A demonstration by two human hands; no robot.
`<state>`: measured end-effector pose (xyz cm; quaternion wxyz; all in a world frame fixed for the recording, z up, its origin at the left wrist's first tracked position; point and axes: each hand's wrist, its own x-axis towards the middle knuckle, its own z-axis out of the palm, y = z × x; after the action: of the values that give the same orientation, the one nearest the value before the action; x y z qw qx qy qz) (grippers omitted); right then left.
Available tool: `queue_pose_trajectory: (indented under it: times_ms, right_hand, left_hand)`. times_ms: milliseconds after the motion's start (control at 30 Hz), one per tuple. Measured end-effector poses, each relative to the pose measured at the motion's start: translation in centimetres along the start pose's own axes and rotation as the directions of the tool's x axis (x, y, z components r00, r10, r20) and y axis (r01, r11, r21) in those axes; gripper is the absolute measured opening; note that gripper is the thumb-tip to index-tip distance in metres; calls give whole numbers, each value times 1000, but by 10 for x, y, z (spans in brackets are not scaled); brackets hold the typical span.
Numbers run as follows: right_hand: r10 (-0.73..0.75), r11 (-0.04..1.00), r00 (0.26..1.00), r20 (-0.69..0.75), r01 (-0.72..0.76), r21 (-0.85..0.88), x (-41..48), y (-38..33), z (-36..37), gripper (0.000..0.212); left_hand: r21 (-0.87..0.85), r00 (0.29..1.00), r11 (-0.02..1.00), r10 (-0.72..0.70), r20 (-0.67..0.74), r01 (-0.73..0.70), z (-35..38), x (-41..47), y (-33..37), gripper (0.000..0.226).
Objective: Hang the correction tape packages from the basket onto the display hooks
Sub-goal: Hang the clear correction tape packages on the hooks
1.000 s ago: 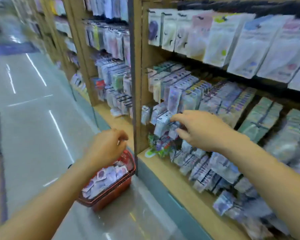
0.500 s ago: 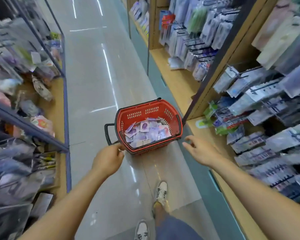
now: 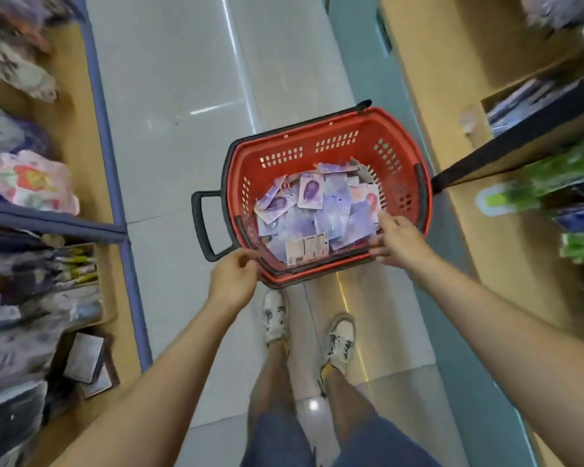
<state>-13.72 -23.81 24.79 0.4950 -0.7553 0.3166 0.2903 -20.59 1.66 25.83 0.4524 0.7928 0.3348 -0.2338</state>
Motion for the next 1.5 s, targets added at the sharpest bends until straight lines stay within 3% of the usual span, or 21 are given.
queue_pose_trajectory:
  times_ms: [133, 267, 400, 500, 567, 633, 733, 867, 967, 1033, 1167, 1233, 1333, 1433, 1500]
  right_hand:
    - [59, 998, 998, 12, -59, 8, 93, 20, 42, 37]
    - [59, 990, 996, -67, -67, -121, 188, 45, 76, 44]
    - [125, 955, 990, -70, -139, -262, 244, 63, 112, 82]
    - [122, 907, 981, -152, -172, -385, 268, 80, 141, 104]
    - [89, 934, 977, -193, -149, -326, 276, 85, 150, 106]
    - [-10, 969, 983, -181, -36, -246, 278, 85, 147, 93]
    - [-135, 967, 986, -100, 109, -228, 272, 76, 135, 70]
    - [-237, 962, 970, -60, 226, -153, 254, 55, 99, 73]
    - [-283, 935, 959, -19, 272, -229, 233, 35, 84, 51]
    - [-240, 961, 971, 8, 239, -138, 225, 24, 89, 37]
    - [-123, 991, 973, 193, 111, 71, 223, 21, 97, 23]
    - [-95, 995, 963, 253, 88, 39, 225, 29, 93, 41]
    - [-60, 994, 935, 350, 24, 106, 224, 41, 87, 37]
    - [-20, 991, 935, 355, -28, 128, 223, 50, 86, 41]
    - [-15, 982, 952, 306, -43, 181, 223, 55, 86, 38]
  left_hand:
    - [111, 996, 993, 33, 88, -43, 53, 96, -13, 27]
    - [222, 978, 968, 69, 198, -114, 107, 190, -26, 35]
    - [400, 960, 904, 37, 279, -151, 149, 259, -46, 43]
    - [497, 938, 853, -29, 346, -157, 167, 286, -53, 40]
    - [602, 921, 771, -52, 385, -208, 172, 296, -52, 24]
    - [624, 924, 745, -27, 381, -236, 172, 300, -53, 35]
    - [498, 955, 846, 43, 294, -191, 160, 297, -50, 30]
    - [116, 962, 958, 250, 112, -262, 123, 286, -32, 25]
    - [-227, 987, 965, 149, 58, -132, 111, 285, -14, 30]
    - [-364, 994, 931, 36, 107, 6, 122, 285, -4, 28]
    - [-318, 996, 948, 43, 80, -16, 159, 276, 6, 30]
    - [-360, 995, 933, 47, 93, -10, 169, 273, 5, 34]
    - [-348, 980, 937, 100, 169, -36, 177, 272, 0, 34]
    - [-349, 975, 937, 56, 217, 23, 183, 268, 1, 37]
    - [-339, 945, 931, -17, 326, 134, 183, 270, 5, 44]
